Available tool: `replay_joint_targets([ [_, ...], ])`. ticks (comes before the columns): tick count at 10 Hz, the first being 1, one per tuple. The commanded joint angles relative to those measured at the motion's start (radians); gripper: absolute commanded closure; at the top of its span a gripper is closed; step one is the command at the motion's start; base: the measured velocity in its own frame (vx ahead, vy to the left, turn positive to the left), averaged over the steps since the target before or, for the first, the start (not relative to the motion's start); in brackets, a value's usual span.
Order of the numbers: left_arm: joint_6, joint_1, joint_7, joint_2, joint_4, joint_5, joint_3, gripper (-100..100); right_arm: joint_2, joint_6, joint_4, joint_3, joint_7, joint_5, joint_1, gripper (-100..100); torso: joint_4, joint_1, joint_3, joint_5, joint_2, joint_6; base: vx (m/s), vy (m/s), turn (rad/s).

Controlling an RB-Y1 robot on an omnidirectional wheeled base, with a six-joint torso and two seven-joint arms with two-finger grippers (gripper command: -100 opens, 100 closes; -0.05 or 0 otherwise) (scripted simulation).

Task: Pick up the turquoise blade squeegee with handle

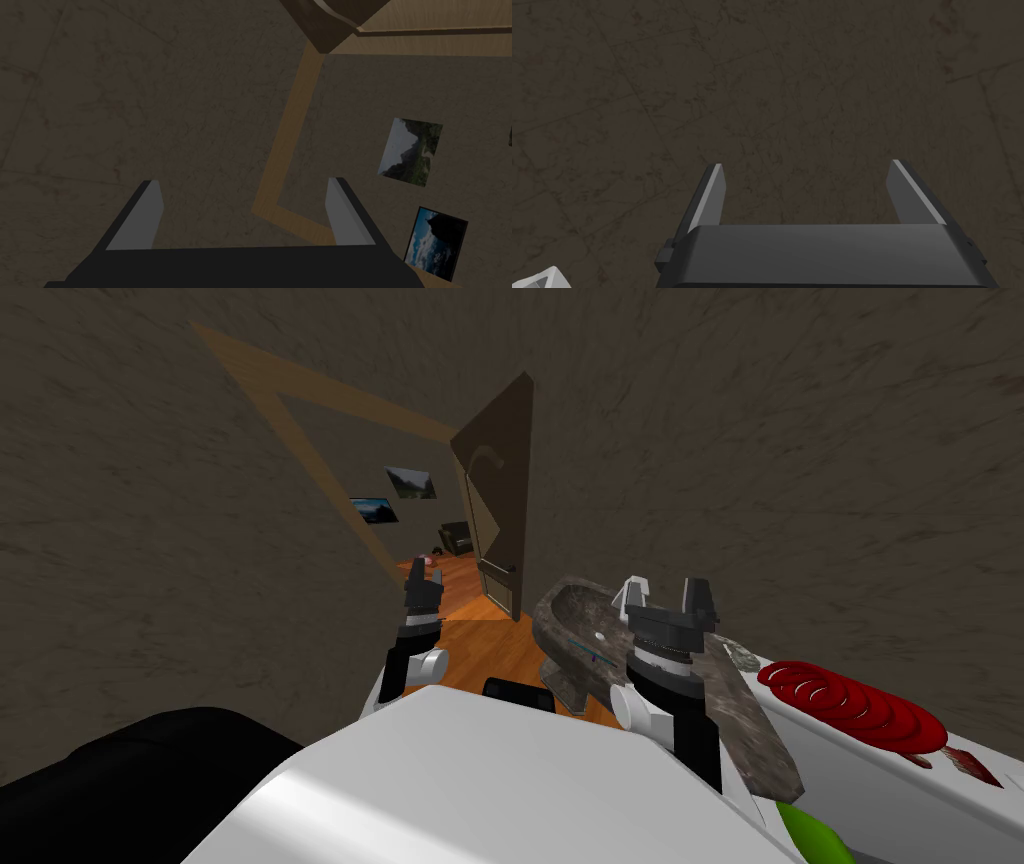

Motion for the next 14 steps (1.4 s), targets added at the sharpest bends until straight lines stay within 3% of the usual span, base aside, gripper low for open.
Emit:
replay_joint_targets([
  [1, 0.0, 0.0, 0.0, 0.0, 0.0, 0.0, 0.0, 0, -0.048, -0.001, 0.009, -0.02, 0.005, 0.02, 0.027, -100, 0.0, 0.0, 0.0, 0.0, 0.0, 0.0, 0.022, 0.019, -0.033],
  [6, 0.0, 0.0, 0.0, 0.0, 0.0, 0.0, 0.0, 0, -0.2, -0.004, 0.045, -0.114, 0.029, 0.108, 0.152, -100, 0.0, 0.004, -0.001, 0.001, -0.001, 0.0, 0.03, 0.066, -0.059],
  [7, 0.0, 0.0, 0.0, 0.0, 0.0, 0.0, 0.0, 0, -0.214, -0.004, 0.045, -0.114, 0.029, 0.108, 0.154, -100, 0.0, 0.005, -0.001, 0.001, -0.002, 0.0, 0.034, 0.056, -0.025],
  [9, 0.0, 0.0, 0.0, 0.0, 0.0, 0.0, 0.0, 0, -0.283, -0.006, 0.064, -0.168, 0.044, 0.156, 0.217, -100, 0.0, 0.003, -0.001, 0.001, -0.002, 0.0, 0.036, 0.06, -0.054],
  [10, 0.0, 0.0, 0.0, 0.0, 0.0, 0.0, 0.0, 0, -0.306, -0.006, 0.064, -0.168, 0.044, 0.156, 0.227, -100, 0.0, 0.004, -0.001, 0.001, -0.002, 0.0, 0.027, 0.051, -0.047],
  [11, 0.0, 0.0, 0.0, 0.0, 0.0, 0.0, 0.0, 0, -0.339, -0.008, 0.074, -0.198, 0.052, 0.182, 0.267, -100, 0.0, 0.003, -0.001, 0.001, -0.002, 0.0, 0.029, 0.055, -0.053],
  [12, 0.0, 0.0, 0.0, 0.0, 0.0, 0.0, 0.0, 0, -0.357, -0.008, 0.074, -0.198, 0.052, 0.182, 0.267, -100, 0.0, 0.003, -0.001, 0.001, -0.002, 0.0, 0.023, 0.042, -0.029],
  [13, 0.0, 0.0, 0.0, 0.0, 0.0, 0.0, 0.0, 0, -0.392, -0.009, 0.085, -0.229, 0.06, 0.21, 0.308, -100, 0.0, 0.003, -0.001, 0.001, -0.002, 0.0, 0.024, 0.043, -0.061],
  [14, 0.0, 0.0, 0.0, 0.0, 0.0, 0.0, 0.0, 0, -0.41, -0.009, 0.085, -0.229, 0.06, 0.21, 0.308, -100, 0.0, 0.003, -0.001, 0.001, -0.001, 0.0, 0.024, 0.046, -0.031],
])
